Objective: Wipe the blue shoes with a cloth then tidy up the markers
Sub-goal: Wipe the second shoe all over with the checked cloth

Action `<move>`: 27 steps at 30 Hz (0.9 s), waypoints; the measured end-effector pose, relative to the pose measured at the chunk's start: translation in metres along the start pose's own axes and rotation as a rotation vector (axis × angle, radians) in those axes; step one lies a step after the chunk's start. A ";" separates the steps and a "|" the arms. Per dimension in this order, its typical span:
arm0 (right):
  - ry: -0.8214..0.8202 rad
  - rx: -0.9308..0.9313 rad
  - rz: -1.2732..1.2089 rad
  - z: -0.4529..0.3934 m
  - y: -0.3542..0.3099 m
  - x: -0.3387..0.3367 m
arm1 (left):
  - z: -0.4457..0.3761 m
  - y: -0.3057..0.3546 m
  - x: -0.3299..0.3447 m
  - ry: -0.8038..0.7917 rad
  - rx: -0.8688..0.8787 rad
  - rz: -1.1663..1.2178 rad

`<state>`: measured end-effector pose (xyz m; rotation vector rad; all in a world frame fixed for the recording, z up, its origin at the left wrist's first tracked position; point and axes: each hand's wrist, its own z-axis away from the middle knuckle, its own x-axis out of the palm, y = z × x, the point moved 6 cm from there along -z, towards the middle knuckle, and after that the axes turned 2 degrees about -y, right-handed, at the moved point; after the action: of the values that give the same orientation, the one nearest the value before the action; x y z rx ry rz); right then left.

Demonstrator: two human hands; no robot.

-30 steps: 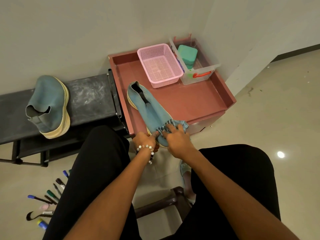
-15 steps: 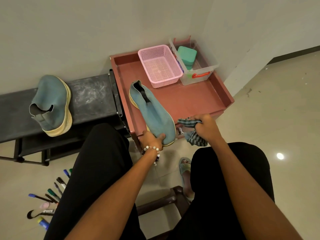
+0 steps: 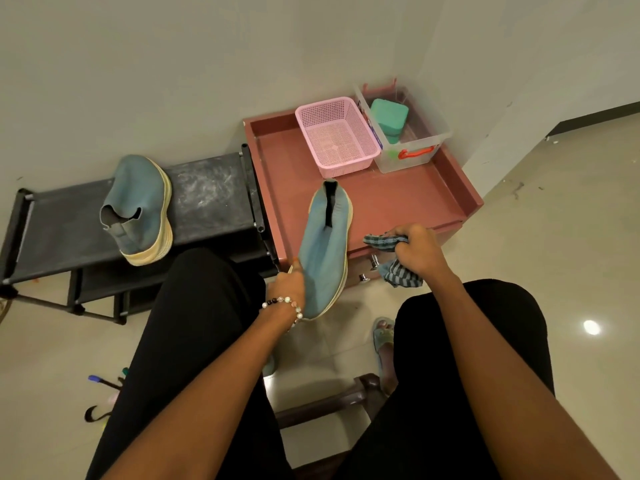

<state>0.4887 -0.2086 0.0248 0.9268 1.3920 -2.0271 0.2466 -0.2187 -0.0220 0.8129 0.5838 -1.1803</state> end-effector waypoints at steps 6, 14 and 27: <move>0.014 -0.030 0.000 -0.003 -0.002 -0.002 | -0.020 0.015 -0.005 0.000 0.209 -0.115; 0.036 0.029 -0.271 -0.016 0.012 0.002 | -0.058 0.063 -0.036 0.203 0.429 -0.399; 0.255 -0.063 -0.103 -0.023 -0.022 0.010 | -0.070 0.021 -0.015 0.072 0.664 -0.752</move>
<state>0.4721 -0.1799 0.0247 1.1386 1.6585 -1.9794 0.2628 -0.1506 -0.0464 1.2496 0.5767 -2.1035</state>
